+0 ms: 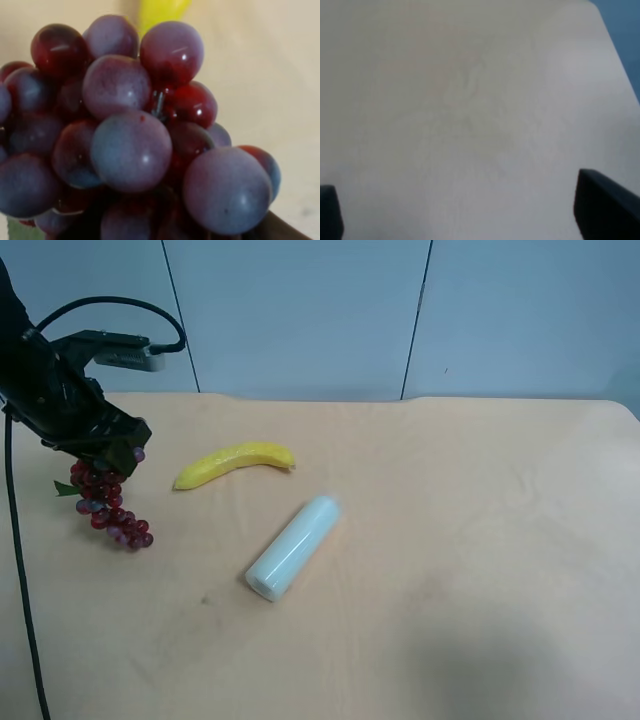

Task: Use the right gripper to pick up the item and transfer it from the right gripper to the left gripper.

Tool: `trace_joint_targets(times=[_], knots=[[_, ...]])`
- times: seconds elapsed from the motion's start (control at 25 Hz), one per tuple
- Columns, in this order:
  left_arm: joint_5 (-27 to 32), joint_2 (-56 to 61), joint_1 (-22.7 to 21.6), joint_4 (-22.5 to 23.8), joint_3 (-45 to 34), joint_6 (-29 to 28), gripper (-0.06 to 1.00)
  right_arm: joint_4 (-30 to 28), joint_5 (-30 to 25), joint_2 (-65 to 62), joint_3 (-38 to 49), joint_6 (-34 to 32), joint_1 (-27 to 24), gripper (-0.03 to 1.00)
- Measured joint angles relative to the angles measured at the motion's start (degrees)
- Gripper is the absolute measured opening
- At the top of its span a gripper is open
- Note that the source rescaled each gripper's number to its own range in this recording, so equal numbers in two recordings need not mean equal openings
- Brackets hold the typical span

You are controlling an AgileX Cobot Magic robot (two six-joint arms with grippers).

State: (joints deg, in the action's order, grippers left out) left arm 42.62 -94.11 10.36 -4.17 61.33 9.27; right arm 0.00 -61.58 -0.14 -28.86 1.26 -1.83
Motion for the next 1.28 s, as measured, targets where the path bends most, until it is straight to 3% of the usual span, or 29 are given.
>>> trace_joint_targets(times=[0.16,1.0,1.04,1.12,1.24,1.28], knots=[[0.06,0.0,0.0,3.11,0.0,-1.88,0.0,0.0,0.0,0.0,0.0,0.0,0.0,0.84],[-8.07,-12.16,0.0,5.63,0.0,-2.06,0.0,0.0,0.0,0.0,0.0,0.0,0.0,0.84],[-8.55,-12.38,0.0,5.63,0.0,-2.06,0.05,0.0,0.0,0.0,0.0,0.0,0.0,0.84],[-9.78,-12.76,0.0,5.63,0.0,-2.06,0.25,0.0,0.0,0.0,0.0,0.0,0.0,0.84],[-11.36,-12.81,0.0,5.57,0.0,-2.06,0.72,0.0,0.0,0.0,0.0,0.0,0.0,0.84],[-11.71,-12.81,0.0,5.57,0.0,-2.06,0.82,0.0,0.0,0.0,0.0,0.0,0.0,0.84]])
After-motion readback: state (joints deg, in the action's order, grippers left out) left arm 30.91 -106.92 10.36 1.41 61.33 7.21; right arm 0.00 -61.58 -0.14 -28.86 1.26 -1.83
